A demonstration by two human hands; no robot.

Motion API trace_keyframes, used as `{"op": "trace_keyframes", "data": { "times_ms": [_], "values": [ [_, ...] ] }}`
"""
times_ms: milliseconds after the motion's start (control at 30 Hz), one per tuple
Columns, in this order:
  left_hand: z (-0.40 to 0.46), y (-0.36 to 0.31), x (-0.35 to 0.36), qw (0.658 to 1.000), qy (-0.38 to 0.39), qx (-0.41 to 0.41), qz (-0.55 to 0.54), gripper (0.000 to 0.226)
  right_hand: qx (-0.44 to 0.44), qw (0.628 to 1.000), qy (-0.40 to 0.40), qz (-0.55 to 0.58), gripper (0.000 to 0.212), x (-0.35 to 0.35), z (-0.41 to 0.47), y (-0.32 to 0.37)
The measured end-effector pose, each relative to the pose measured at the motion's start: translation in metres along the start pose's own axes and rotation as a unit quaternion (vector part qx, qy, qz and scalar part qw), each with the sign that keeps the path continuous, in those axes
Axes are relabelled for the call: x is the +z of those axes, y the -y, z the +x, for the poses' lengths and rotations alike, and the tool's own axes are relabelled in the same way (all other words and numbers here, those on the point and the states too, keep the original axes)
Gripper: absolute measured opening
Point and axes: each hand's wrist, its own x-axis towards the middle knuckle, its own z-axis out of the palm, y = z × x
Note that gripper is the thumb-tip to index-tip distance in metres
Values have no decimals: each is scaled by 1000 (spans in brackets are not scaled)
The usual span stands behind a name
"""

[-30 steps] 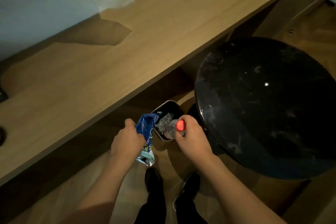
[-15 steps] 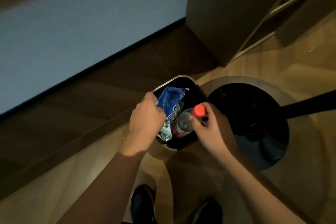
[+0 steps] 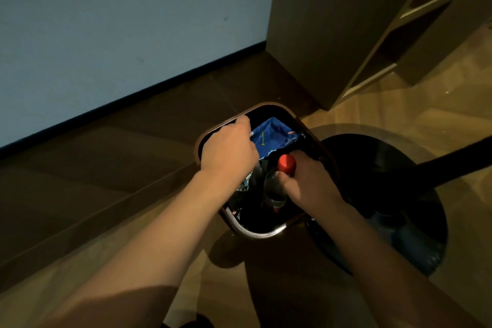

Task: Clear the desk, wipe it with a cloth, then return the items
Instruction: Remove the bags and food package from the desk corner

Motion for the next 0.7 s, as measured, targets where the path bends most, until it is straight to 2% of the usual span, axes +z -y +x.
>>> {"op": "trace_keyframes", "data": {
  "times_ms": [100, 267, 400, 567, 700],
  "values": [
    [-2, 15, -1, 1000, -19, 3, -7, 10, 21, 1000, 15, -16, 36, 9, 6, -1],
    [7, 40, 7, 999, 6, -40, -6, 12, 51, 999, 8, -19, 38, 21, 20, -4],
    [9, 25, 25, 997, 49, -13, 59, 23, 52, 998, 3, -26, 37, 24, 20, -9],
    [14, 26, 45, 988, 88, 22, 124, 39, 52, 997, 25, -46, 26, 29, 27, -9],
    [11, 24, 45, 987, 88, 47, 122, 36, 56, 994, 40, -83, 31, 32, 27, -7]
  ]
}}
